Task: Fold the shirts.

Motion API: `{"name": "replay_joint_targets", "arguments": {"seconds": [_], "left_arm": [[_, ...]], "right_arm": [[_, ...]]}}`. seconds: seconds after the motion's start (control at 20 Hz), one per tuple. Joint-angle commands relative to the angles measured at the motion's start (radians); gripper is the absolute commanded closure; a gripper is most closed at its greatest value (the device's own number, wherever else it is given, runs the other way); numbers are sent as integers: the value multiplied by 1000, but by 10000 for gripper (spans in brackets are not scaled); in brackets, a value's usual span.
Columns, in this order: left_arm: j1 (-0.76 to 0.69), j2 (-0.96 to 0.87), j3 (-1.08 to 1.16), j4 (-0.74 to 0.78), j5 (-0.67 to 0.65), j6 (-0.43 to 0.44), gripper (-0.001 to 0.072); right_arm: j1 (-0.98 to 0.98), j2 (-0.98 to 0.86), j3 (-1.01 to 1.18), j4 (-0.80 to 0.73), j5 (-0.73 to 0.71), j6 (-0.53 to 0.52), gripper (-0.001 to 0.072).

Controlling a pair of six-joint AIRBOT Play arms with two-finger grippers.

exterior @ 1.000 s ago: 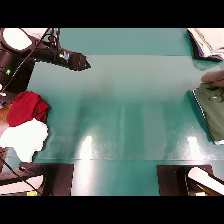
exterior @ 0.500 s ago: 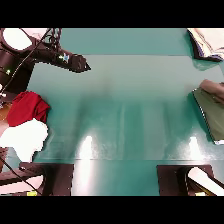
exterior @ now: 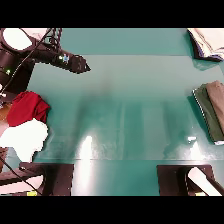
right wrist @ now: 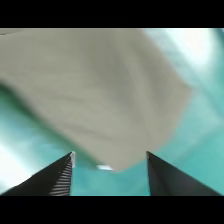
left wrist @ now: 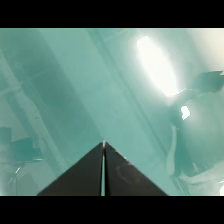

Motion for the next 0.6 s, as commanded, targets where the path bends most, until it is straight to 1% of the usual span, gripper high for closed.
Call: {"name": "replay_joint_targets", "arguments": {"seconds": [0.0, 0.05, 0.1, 0.15, 0.35, 0.55], "left_arm": [[-1, 0, 0, -4, -23, -6, 683], [0, 0, 0, -4, -18, -6, 682], [0, 0, 0, -4, -9, -6, 682], [0, 0, 0, -4, 0, -6, 682], [0, 0, 0, -4, 31, -6, 682], [0, 0, 0, -4, 42, -6, 683]], "right_arm": [[101, 6, -10, 197, -6, 8, 359], [149, 6, -10, 220, -12, 8, 486], [198, 6, -10, 219, -15, 7, 636], [250, 6, -10, 218, -21, 5, 694], [411, 6, -10, 212, -68, 5, 694], [481, 6, -10, 213, -69, 5, 694]]}}
